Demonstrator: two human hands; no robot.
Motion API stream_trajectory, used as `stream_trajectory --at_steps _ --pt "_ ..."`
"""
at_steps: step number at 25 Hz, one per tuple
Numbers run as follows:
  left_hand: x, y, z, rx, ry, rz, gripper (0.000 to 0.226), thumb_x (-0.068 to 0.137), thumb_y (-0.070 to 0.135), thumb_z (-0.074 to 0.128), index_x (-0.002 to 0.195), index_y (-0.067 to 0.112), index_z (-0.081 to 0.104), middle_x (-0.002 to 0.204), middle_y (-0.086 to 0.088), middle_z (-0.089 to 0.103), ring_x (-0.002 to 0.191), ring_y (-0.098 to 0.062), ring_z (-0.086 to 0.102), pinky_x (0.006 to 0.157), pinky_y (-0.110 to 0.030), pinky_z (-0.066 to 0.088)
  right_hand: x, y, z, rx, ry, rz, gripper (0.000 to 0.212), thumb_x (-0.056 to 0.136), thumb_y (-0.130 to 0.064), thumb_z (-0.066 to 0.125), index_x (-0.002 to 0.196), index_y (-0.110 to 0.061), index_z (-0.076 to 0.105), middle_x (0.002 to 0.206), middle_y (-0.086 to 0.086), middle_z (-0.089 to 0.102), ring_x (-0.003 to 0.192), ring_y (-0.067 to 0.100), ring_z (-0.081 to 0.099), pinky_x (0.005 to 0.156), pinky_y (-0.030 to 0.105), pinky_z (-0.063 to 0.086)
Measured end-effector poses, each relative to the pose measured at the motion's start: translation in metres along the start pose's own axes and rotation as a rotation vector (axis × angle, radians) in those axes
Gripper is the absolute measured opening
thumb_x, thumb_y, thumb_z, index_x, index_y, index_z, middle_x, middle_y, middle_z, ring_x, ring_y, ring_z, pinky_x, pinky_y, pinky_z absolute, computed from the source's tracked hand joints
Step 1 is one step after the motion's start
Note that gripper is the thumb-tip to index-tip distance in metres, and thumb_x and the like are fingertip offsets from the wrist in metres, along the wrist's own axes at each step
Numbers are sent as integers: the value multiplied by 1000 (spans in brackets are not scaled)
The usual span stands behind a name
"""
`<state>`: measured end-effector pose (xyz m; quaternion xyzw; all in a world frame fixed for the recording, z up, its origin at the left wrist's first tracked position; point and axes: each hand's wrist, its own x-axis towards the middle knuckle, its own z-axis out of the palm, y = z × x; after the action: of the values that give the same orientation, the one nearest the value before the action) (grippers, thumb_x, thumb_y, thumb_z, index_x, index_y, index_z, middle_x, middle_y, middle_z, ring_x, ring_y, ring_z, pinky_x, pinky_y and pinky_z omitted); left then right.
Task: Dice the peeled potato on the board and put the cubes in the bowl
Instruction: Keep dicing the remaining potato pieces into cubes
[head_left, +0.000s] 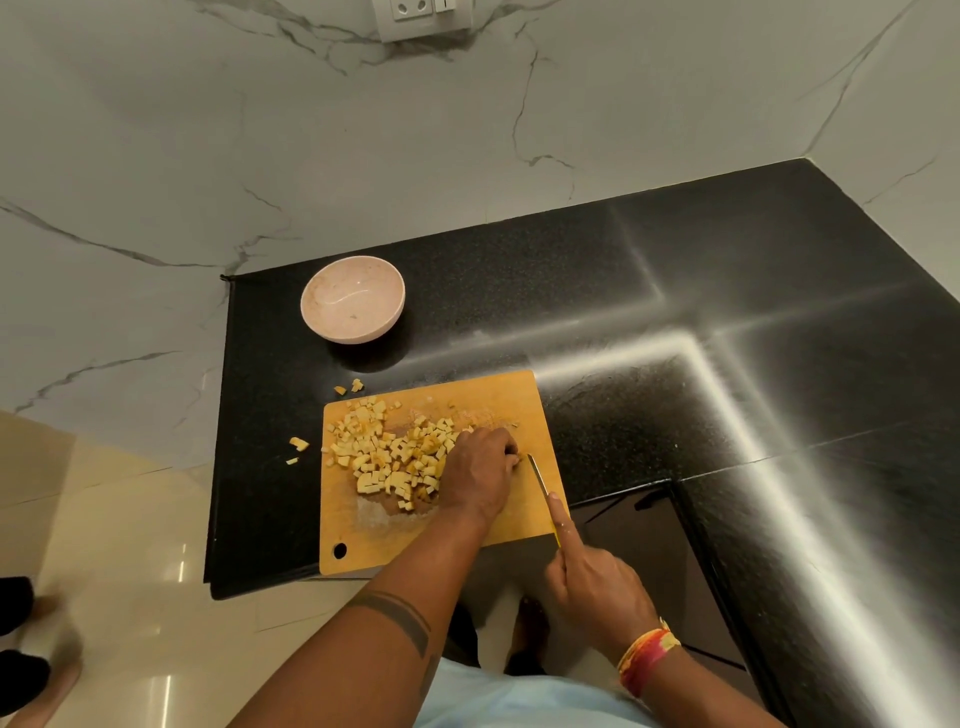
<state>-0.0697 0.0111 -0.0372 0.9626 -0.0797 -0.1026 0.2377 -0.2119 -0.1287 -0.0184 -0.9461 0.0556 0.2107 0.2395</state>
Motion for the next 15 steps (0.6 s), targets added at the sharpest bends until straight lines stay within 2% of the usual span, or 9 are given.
stream_trajectory --at_steps 3,9,15 --pt "-2 1 1 -6 18 -9 13 100 28 60 108 22 69 108 1 63 105 -19 50 86 -34 46 13 -7 -4 2 21 -14 76 101 -33 34 159 -37 -16 65 -8 51 59 18 57 62 38 49" --pt "-2 4 0 -3 15 -26 16 100 26 59 110 21 71 111 1 64 107 -20 49 89 -37 48 32 -19 -11 -56 -43 -2 75 102 -32 34 160 -33 -13 69 -2 52 58 21 51 60 37 46" --pt "-2 4 1 -30 8 -47 12 98 28 63 104 21 70 106 1 63 104 -19 51 85 -36 48 0 -7 -2 -51 -63 9 78 100 -31 35 161 -31 -14 69 -5 54 56 17 50 55 34 38"
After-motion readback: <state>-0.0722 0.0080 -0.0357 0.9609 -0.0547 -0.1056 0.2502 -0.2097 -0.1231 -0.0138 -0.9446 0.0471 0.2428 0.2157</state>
